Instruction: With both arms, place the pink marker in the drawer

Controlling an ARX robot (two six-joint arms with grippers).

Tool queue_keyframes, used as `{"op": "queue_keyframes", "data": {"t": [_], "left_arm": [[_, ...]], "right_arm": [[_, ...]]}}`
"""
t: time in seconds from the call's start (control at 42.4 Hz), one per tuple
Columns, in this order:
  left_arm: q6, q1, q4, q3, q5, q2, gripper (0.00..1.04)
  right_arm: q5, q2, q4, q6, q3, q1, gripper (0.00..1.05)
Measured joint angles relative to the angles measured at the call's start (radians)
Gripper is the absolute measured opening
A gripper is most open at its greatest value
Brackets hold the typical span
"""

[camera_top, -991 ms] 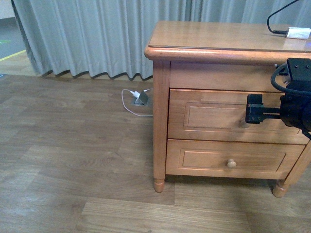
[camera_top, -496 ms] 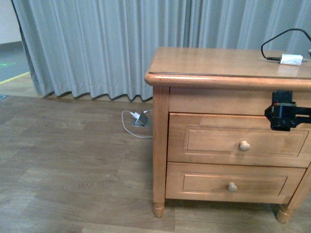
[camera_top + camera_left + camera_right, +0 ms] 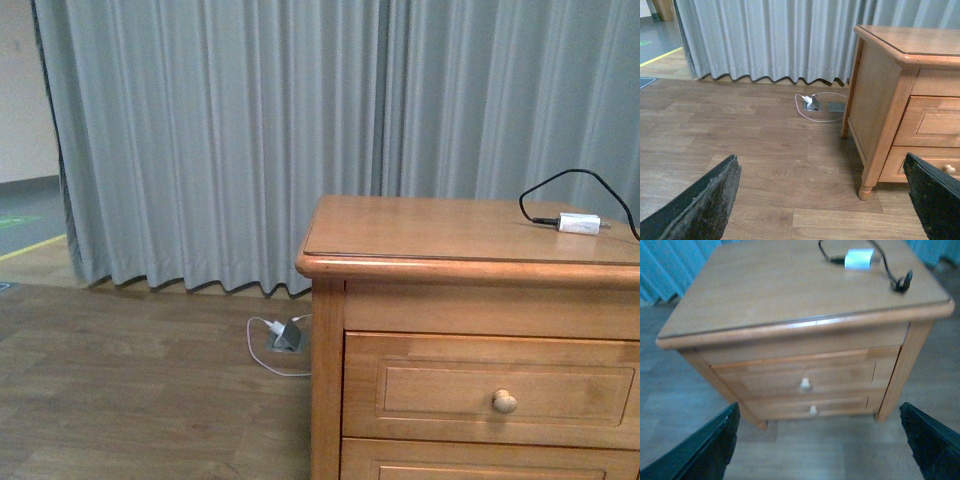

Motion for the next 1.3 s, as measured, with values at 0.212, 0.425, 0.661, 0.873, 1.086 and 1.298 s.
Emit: {"op": "queue_keyframes", "data": {"t": [0.212, 0.425, 0.661, 0.873, 1.086, 1.298], "left_arm": [[0.0, 0.0, 0.0, 0.0, 0.0, 0.0, 0.99], [0.0, 0.0, 0.0, 0.0, 0.0, 0.0, 0.99], [0.0, 0.0, 0.0, 0.0, 0.0, 0.0, 0.99], [0.0, 0.0, 0.0, 0.0, 0.0, 0.0, 0.99], [0.0, 0.0, 0.0, 0.0, 0.0, 0.0, 0.99], [0.0, 0.0, 0.0, 0.0, 0.0, 0.0, 0.99]], "right_arm": [[0.039, -0.119, 0.526, -0.127, -0.304, 0.002, 0.58], [0.04, -0.222, 0.592, -0.146, -0.496, 0.002, 0.17], [0.039, -0.322, 0.604, -0.15, -0.605, 0.002, 0.01], [0.039, -0.401, 0.591, -0.15, -0.667, 0.002, 0.01], [0.039, -0.511, 0.538, -0.15, -0.726, 0.002, 0.01], [0.039, -0.596, 0.484, -0.15, -0.754, 0.002, 0.01]]}}
